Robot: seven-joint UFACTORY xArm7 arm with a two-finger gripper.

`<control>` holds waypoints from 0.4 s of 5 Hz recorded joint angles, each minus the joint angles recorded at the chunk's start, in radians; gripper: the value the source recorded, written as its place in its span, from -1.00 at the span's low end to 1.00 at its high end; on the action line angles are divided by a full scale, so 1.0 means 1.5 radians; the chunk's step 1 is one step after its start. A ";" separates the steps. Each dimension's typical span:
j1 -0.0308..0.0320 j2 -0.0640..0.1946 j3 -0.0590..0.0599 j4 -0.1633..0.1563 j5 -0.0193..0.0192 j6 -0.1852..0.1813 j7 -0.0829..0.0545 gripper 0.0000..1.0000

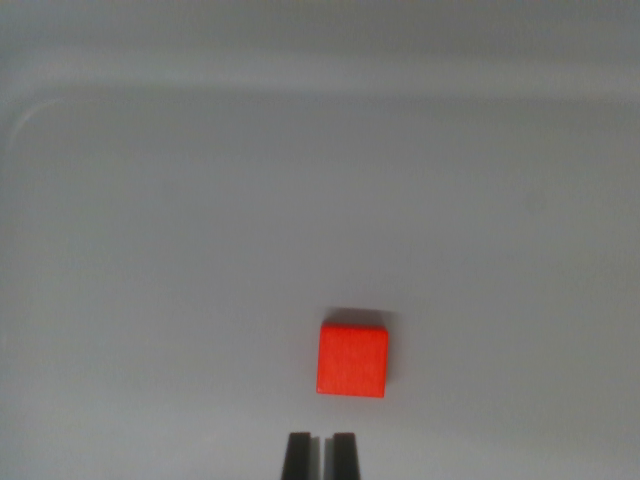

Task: Reach red block

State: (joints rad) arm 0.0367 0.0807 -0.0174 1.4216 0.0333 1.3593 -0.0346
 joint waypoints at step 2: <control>-0.0006 0.008 -0.001 -0.021 0.0007 -0.029 0.000 -1.00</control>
State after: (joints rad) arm 0.0358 0.0930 -0.0183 1.3898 0.0343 1.3157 -0.0349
